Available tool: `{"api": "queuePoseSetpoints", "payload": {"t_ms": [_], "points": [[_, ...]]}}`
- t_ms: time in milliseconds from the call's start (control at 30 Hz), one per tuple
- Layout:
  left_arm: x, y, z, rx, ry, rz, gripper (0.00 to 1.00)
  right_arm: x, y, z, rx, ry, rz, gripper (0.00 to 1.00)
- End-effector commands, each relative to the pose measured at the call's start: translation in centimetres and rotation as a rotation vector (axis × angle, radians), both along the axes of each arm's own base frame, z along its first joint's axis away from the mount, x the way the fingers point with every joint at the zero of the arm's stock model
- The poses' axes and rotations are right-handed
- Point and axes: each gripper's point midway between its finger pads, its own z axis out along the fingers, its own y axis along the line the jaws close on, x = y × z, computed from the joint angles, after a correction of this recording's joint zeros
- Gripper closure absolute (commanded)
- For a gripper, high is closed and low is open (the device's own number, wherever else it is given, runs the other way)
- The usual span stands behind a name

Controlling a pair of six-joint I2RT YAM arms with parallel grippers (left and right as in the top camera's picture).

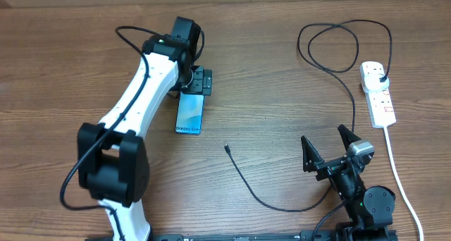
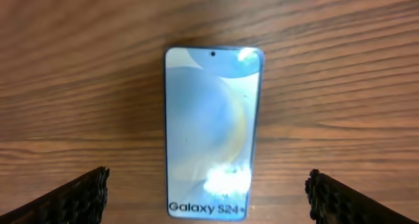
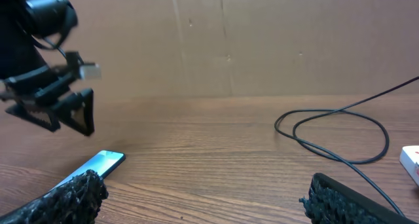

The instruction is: Plug charger to phone and switch on socket

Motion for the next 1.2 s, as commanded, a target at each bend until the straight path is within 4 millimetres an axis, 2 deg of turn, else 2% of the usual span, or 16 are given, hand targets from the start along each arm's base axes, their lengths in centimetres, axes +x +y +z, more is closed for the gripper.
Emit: {"api": "queuePoseSetpoints", "payload": {"t_ms": [0, 133, 233, 567, 900, 1167], "points": [[-0.6, 0.5, -4.4, 0.043, 0.106, -0.017, 0.0, 0.0, -0.1, -0.2, -0.001, -0.003, -0.005, 0.0], [-1.2, 0.8, -7.5, 0.063, 0.183, -0.014, 0.01, 0.0, -0.1, -0.2, -0.001, -0.003, -0.005, 0.0], [-1.5, 0.8, -8.6, 0.068, 0.212, -0.015, 0.0, 0.0, -0.1, -0.2, -0.001, -0.003, -0.005, 0.0], [-1.6, -0.2, -9.4, 0.017, 0.211, -0.023, 0.01, 0.0, -0.1, -0.2, -0.001, -0.003, -0.005, 0.0], [-3.8, 0.3, -10.4, 0.028, 0.287, 0.037, 0.01, 0.0, -0.1, -0.2, -0.001, -0.003, -0.005, 0.0], [-4.9, -2.0, -10.2, -0.11, 0.346, 0.038, 0.09, 0.0, -0.1, -0.2, -0.001, -0.003, -0.005, 0.0]]}}
